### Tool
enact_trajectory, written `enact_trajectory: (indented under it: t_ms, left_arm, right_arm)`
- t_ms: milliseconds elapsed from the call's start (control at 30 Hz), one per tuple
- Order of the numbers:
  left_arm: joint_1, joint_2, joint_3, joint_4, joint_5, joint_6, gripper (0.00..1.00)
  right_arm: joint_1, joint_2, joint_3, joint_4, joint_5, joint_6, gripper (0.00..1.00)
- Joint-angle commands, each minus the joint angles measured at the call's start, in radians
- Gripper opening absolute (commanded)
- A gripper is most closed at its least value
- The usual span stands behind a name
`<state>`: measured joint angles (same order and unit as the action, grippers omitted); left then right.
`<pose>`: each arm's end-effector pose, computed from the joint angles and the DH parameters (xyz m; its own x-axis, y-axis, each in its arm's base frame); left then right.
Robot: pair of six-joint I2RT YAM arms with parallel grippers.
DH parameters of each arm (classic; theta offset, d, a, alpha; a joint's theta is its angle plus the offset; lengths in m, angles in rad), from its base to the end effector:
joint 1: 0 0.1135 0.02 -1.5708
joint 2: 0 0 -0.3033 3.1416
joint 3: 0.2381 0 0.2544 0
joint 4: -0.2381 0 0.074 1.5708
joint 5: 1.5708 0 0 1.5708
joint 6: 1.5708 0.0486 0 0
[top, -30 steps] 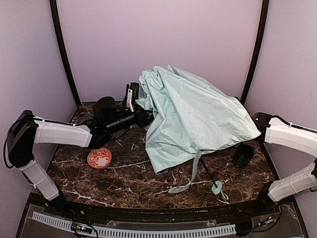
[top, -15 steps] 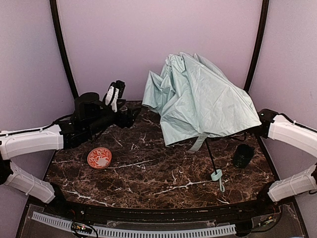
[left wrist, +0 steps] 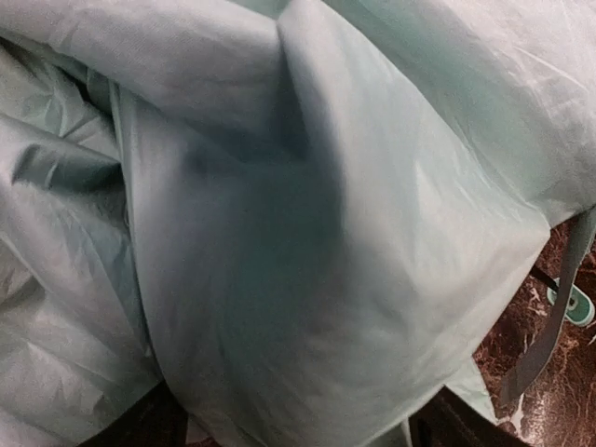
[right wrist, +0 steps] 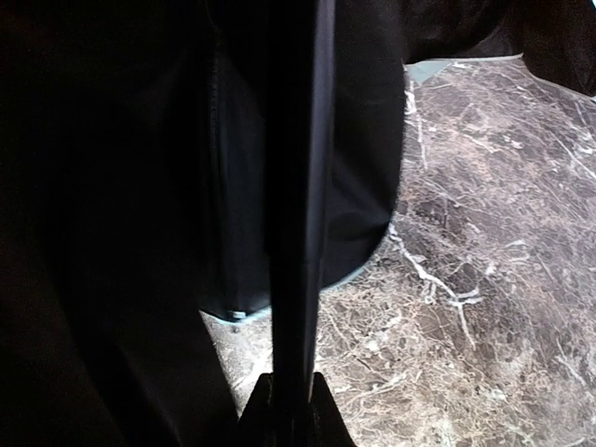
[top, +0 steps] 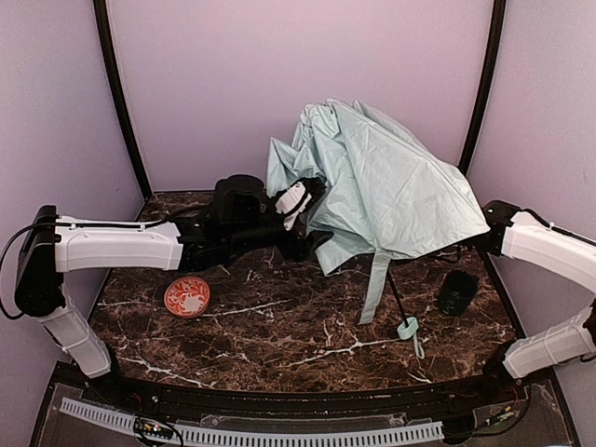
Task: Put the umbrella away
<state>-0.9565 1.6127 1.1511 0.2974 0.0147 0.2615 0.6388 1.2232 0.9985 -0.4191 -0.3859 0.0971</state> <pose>0.2310 -0.3287 0.3401 0.1224 0.2750 -0.9536 0.8218 0.5107 0.2527 0.2029 0.1734 0.3306 -0.5566 -0.3015 -0.7742 -0.7436 0.5963 0.3024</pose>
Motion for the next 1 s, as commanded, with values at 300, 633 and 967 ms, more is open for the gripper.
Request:
enact_trajectory:
  t_ms: [300, 633, 967]
  left_arm:
    - [-0.014, -0.052, 0.045, 0.166, 0.341, -0.110, 0.00]
    - [0.334, -0.116, -0.022, 0.570, 0.557, -0.690, 0.00]
    - [0.359, 0.080, 0.075, 0.453, 0.634, -0.649, 0.00]
  right_arm:
    - [0.018, 0.055, 0.066, -0.026, 0.193, -0.079, 0.00]
    - [0.033, -0.079, 0.032, -0.096, 0.270, -0.209, 0.00]
    - [0.096, -0.111, 0.120, -0.149, 0.202, -0.262, 0.00]
